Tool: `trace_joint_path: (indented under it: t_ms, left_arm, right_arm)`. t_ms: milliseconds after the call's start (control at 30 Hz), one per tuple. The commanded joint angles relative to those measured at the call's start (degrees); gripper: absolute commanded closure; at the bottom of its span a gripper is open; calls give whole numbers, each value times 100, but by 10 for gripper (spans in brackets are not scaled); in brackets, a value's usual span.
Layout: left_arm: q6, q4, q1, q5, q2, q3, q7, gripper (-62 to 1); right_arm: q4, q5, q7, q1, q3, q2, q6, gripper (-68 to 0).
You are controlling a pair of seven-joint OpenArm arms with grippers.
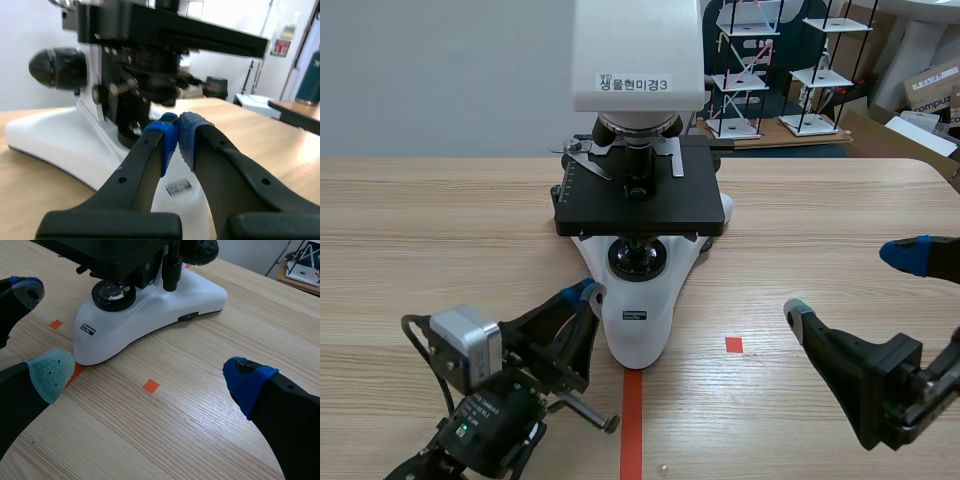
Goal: Return to the home posture
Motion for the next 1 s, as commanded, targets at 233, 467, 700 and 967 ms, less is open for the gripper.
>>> trace_joint_path:
  t_ms: [233,467,700,967]
  left_arm:
    - [-33,1928,1158,-61,-658,-457,1215,-41]
    - [-42,3786,2177,-59,-761,-1196,3056,-42]
    - [-164,5152,2949,-59,-927,-1639,4592,-67]
    - [-219,6328,3650,-376,-1799,-1687,5333,-177]
  right_arm:
    - [48,44,87,4,11,0,-24,-679]
    - [48,44,87,4,11,0,-24,-679]
    - [48,44,87,4,11,0,-24,-679]
    - [48,44,87,4,11,0,-24,-679]
